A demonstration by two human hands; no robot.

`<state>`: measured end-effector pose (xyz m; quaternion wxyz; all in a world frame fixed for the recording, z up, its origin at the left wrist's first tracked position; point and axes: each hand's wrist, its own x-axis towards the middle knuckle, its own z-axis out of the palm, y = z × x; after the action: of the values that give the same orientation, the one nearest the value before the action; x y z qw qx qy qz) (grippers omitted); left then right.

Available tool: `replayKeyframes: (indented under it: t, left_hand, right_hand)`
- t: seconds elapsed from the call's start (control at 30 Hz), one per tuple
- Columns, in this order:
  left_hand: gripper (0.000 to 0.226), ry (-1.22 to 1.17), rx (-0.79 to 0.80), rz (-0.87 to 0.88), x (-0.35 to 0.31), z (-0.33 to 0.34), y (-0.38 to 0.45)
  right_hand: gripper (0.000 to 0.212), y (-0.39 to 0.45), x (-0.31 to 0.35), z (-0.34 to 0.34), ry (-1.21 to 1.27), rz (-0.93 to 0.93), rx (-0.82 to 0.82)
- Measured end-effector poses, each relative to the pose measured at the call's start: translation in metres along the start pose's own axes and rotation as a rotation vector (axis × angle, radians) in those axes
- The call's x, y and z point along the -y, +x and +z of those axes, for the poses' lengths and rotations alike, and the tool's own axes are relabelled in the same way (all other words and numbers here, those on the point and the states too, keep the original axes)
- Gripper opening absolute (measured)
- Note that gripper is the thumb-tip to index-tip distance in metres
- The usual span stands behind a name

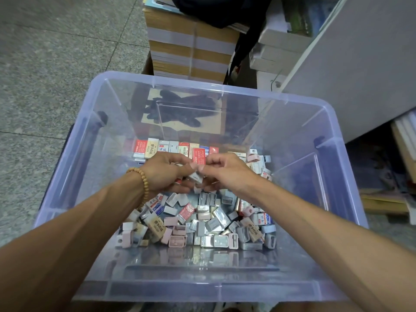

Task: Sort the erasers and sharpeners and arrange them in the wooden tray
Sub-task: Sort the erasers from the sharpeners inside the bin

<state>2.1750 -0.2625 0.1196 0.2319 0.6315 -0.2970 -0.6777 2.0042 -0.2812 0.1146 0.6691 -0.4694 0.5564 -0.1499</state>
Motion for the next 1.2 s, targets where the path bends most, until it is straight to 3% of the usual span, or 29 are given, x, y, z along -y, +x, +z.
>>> replayKeyframes:
  t: [0.17, 0.23, 0.37, 0.53, 0.7, 0.97, 1.07, 1.2]
  left_hand:
    - [0.008, 0.065, -0.05, 0.018, 0.004, 0.004, 0.003]
    - [0.009, 0.1, -0.122, 0.017, 0.004, 0.004, 0.005]
    - [0.025, 0.097, -0.203, 0.012, 0.004, 0.002, 0.008]
    - [0.03, -0.131, -0.287, 0.029, -0.008, -0.002, 0.012]
    - [0.018, -0.186, -0.305, 0.028, -0.01, -0.008, 0.015]
    - [0.017, -0.212, -0.257, 0.026, -0.004, -0.01, 0.018]
    - [0.016, -0.135, -0.259, 0.032, -0.004, -0.009, 0.016]
    - [0.014, -0.027, -0.306, 0.02, -0.002, -0.01, 0.013]
  right_hand:
    - [0.011, 0.003, -0.009, -0.006, 0.174, 0.096, 0.004]
    - [0.017, 0.01, -0.011, -0.012, 0.213, 0.135, -0.114]
    - [0.005, 0.033, -0.012, -0.015, 0.185, 0.116, -0.365]
    - [0.004, 0.049, -0.017, 0.0, 0.022, 0.062, -0.585]
    - [0.014, 0.054, -0.013, 0.006, -0.2, 0.012, -0.571]
    - [0.009, 0.041, -0.015, -0.01, -0.137, 0.011, -0.48]
    - [0.006, 0.042, -0.011, -0.006, -0.02, 0.011, -0.399]
    - [0.01, 0.039, -0.007, -0.006, -0.069, 0.002, -0.365]
